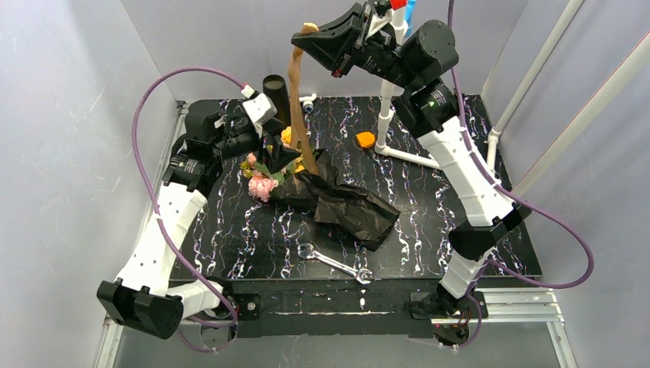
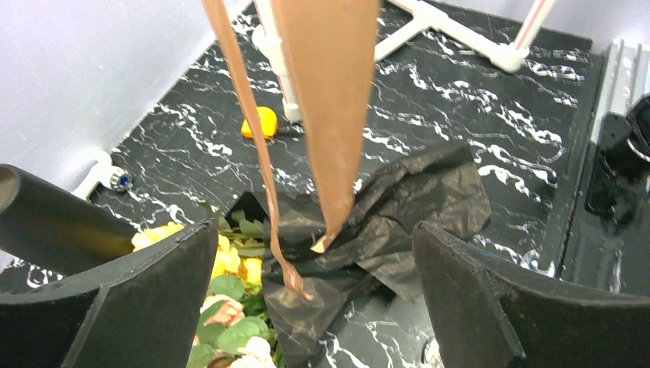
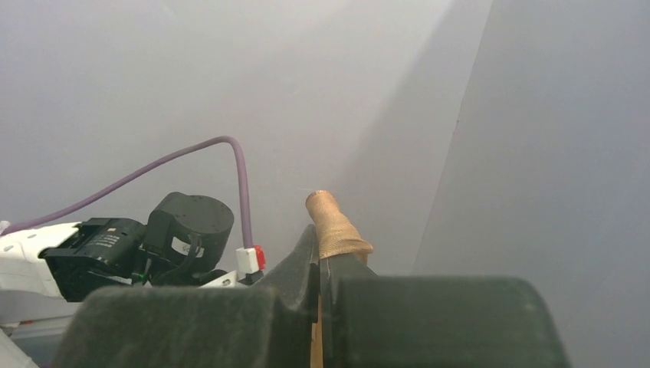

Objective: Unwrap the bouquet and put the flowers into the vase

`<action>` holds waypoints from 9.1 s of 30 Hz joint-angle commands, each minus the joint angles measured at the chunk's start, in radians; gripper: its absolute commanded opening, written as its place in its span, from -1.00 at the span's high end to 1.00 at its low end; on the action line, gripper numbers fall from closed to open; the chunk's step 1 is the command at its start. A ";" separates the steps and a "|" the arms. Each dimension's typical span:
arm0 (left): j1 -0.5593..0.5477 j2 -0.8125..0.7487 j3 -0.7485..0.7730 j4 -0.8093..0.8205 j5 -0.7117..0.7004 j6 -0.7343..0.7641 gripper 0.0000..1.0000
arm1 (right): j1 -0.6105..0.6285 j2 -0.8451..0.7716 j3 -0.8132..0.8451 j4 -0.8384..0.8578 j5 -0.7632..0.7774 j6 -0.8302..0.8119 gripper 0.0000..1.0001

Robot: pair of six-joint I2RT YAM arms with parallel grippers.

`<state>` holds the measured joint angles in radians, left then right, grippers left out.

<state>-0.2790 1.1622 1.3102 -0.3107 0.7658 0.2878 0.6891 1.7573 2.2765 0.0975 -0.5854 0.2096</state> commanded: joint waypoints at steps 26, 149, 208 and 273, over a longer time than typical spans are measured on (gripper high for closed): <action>0.022 0.057 0.050 0.074 -0.041 -0.214 -0.77 | -0.012 -0.056 -0.035 0.077 0.039 0.017 0.97; 0.453 0.072 -0.058 0.053 -0.116 -0.024 -0.96 | 0.101 -0.254 -1.061 -0.637 0.098 -0.554 -0.89; -0.132 0.257 -0.486 0.221 -0.256 0.700 -0.78 | -0.206 -0.299 -0.901 -0.542 0.244 -0.330 0.97; -0.005 0.672 0.281 -0.217 -0.181 -0.249 -0.96 | -0.350 -0.232 -0.724 -0.649 0.370 -0.417 -0.95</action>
<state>-0.2771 1.7588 1.5211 -0.4671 0.6136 0.1547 0.3412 1.5734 1.5227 -0.5190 -0.1089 -0.2531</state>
